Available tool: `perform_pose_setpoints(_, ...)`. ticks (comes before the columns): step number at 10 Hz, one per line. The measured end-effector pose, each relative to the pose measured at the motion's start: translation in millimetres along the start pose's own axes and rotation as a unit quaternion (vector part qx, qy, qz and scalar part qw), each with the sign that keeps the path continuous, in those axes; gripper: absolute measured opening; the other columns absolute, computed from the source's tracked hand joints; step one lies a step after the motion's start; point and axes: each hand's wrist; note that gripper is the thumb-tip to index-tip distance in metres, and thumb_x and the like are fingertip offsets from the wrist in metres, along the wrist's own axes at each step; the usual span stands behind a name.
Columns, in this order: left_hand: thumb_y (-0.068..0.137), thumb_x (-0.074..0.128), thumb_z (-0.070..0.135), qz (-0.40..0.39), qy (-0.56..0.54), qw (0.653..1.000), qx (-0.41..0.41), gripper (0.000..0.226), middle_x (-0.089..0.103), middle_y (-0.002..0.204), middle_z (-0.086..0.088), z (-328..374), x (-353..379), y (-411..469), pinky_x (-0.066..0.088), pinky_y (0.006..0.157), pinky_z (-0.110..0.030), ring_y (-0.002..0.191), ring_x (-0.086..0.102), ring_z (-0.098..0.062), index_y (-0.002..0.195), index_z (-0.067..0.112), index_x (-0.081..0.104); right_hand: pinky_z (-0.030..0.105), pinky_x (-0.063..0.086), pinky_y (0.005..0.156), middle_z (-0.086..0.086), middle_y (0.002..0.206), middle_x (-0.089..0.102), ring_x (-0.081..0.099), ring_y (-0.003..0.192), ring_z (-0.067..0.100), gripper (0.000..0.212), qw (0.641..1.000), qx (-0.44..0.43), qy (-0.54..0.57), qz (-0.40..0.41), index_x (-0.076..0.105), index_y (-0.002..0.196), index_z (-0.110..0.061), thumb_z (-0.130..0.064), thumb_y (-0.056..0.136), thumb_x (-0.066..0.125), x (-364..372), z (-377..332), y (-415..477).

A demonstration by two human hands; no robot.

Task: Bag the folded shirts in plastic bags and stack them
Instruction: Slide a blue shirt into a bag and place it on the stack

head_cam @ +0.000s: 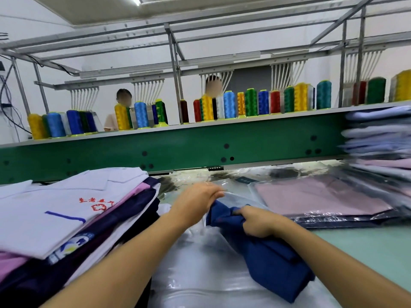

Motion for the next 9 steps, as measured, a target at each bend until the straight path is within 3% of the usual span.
perform_pose_setpoints(1,0.105,0.044,0.037,-0.028,0.029,0.999,0.031,0.032,0.068,0.111,0.000,9.0,-3.1,0.5,0.049,0.082,-0.040,0.099,0.062,-0.024,0.114,0.019,0.069,0.034,0.046,0.100,0.009,0.138,0.059,0.055,0.121,0.029,0.057,1.000,0.007,-0.012,0.001,0.051,0.145,-0.021,-0.005,0.092,0.038,-7.0,-12.7,15.3)
perform_pose_setpoints(2,0.105,0.044,0.037,-0.007,0.026,0.999,0.038,0.032,0.068,0.116,0.002,13.4,-9.1,1.9,0.050,0.083,-0.040,0.101,0.062,-0.023,0.116,0.020,0.069,0.034,0.047,0.098,0.009,0.134,0.060,0.056,0.119,0.029,0.051,0.999,0.009,-0.043,0.002,0.054,0.140,-0.018,-0.006,0.093,0.040,-9.9,-25.2,28.1)
perform_pose_setpoints(3,0.105,0.045,0.035,0.019,0.009,0.998,0.056,0.032,0.067,0.121,0.002,18.7,-21.8,7.6,0.050,0.085,-0.040,0.104,0.063,-0.023,0.118,0.018,0.069,0.032,0.044,0.087,0.011,0.120,0.061,0.056,0.108,0.030,0.032,0.995,0.018,-0.101,0.013,0.059,0.122,-0.009,-0.008,0.096,0.041,-11.0,-45.9,51.2)
perform_pose_setpoints(4,0.105,0.045,0.034,0.026,0.010,0.998,0.061,0.033,0.066,0.123,0.002,19.7,-30.9,12.4,0.050,0.086,-0.041,0.106,0.063,-0.025,0.120,0.017,0.069,0.033,0.042,0.091,0.012,0.123,0.061,0.054,0.112,0.029,0.029,0.990,0.023,-0.131,0.051,0.060,0.119,-0.009,-0.012,0.098,0.040,-10.6,-57.0,67.0)
perform_pose_setpoints(5,0.106,0.044,0.037,0.021,0.044,0.997,0.064,0.034,0.063,0.124,0.003,15.0,-35.4,14.4,0.051,0.084,-0.042,0.102,0.063,-0.026,0.122,0.019,0.067,0.036,0.033,0.115,0.017,0.148,0.049,0.043,0.137,0.033,0.039,0.992,0.006,-0.101,0.081,0.051,0.140,-0.008,-0.012,0.103,0.043,-10.5,-60.7,80.6)
perform_pose_setpoints(6,0.106,0.044,0.035,-0.001,0.057,0.996,0.070,0.032,0.061,0.120,0.002,10.0,-31.6,12.0,0.051,0.082,-0.042,0.099,0.063,-0.027,0.122,0.020,0.067,0.007,0.031,0.104,0.021,0.155,0.039,0.034,0.146,0.035,0.045,0.995,-0.022,0.020,0.100,0.041,0.146,0.004,-0.003,0.103,0.049,-14.1,-59.9,82.0)
perform_pose_setpoints(7,0.107,0.040,0.036,-0.038,0.059,0.996,0.060,0.032,0.058,0.119,0.001,4.9,-20.8,8.1,0.052,0.079,-0.044,0.096,0.063,-0.029,0.124,0.023,0.064,-0.011,0.028,0.061,0.027,0.155,0.037,0.035,0.146,0.034,0.039,0.973,0.017,0.187,0.134,0.037,0.141,0.015,0.005,0.104,0.040,-14.1,-58.3,87.0)
perform_pose_setpoints(8,0.107,0.038,0.039,-0.050,0.053,0.996,0.055,0.035,0.059,0.121,0.001,4.4,-13.3,5.7,0.052,0.077,-0.045,0.095,0.063,-0.030,0.122,0.022,0.064,-0.011,0.028,0.060,0.026,0.153,0.039,0.043,0.136,0.022,0.038,0.956,0.028,0.244,0.160,0.038,0.141,0.015,0.004,0.105,0.038,-7.3,-48.4,88.3)
perform_pose_setpoints(9,0.107,0.035,0.041,-0.064,0.068,0.994,0.052,0.038,0.059,0.119,0.001,3.1,-4.9,0.8,0.052,0.077,-0.045,0.095,0.062,-0.029,0.121,0.021,0.064,-0.006,0.033,0.083,0.006,0.143,0.048,0.039,0.116,0.009,0.037,0.968,0.018,0.203,0.143,0.046,0.143,0.000,-0.004,0.106,0.040,-3.0,-30.8,89.3)
Point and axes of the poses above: each hand's wrist, its own y-axis towards the middle knuckle, its own x-axis out of the palm, z = x × y
